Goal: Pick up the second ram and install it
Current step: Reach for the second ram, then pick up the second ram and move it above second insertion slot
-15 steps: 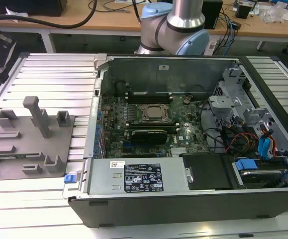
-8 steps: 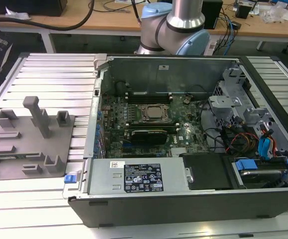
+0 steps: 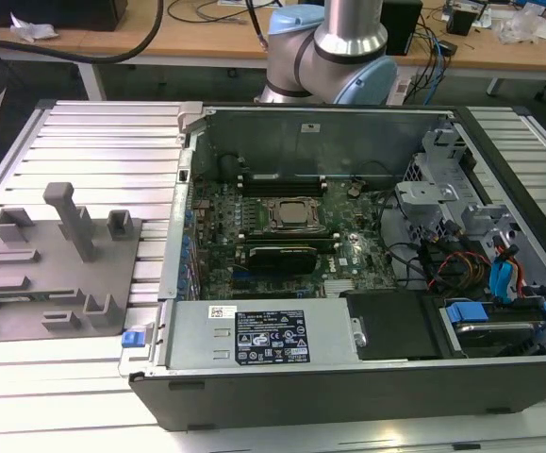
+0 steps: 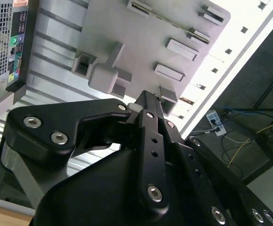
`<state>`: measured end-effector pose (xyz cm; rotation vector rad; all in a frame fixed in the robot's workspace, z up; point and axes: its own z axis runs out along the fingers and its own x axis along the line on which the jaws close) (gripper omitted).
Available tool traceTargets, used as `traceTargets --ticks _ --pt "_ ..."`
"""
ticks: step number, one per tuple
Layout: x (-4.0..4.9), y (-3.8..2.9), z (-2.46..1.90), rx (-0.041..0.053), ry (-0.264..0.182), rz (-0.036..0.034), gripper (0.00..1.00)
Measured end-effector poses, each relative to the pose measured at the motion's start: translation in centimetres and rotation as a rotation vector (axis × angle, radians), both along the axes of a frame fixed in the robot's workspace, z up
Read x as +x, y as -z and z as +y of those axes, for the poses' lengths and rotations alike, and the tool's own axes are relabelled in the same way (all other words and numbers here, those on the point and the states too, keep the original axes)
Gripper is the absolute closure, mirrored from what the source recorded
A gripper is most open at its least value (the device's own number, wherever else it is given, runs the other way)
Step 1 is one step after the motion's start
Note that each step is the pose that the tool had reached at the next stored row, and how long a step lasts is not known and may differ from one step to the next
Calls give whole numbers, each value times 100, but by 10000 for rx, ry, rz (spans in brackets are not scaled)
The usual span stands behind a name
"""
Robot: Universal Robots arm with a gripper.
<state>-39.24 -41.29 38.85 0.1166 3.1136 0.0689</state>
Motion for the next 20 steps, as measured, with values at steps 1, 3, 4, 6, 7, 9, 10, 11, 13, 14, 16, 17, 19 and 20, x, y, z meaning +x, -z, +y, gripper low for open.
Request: traceTargets --ticks 1,3,4,6,7,9,10,11,13,14,16,17,19,20 --pt "-7 4 -7 0 1 1 89" --pt "-18 14 -30 0 0 1 89" --pt "-20 17 -36 0 -1 0 89" --pt "-22 23 -53 0 0 -1 89" --pt "-22 23 -53 0 1 1 89" --pt "-22 23 -54 -1 0 0 89" --pt "-22 23 -55 0 0 0 89" --pt "-22 23 -55 0 0 1 89" --pt "-22 24 -55 0 0 1 89" --pt "-22 23 -55 0 0 1 89" --pt "-22 24 -56 -1 0 0 89" --pt "-22 24 -56 0 0 0 89" --pt "-22 24 -56 -1 0 0 89" --pt "-22 23 -57 -9 -25 2 89"
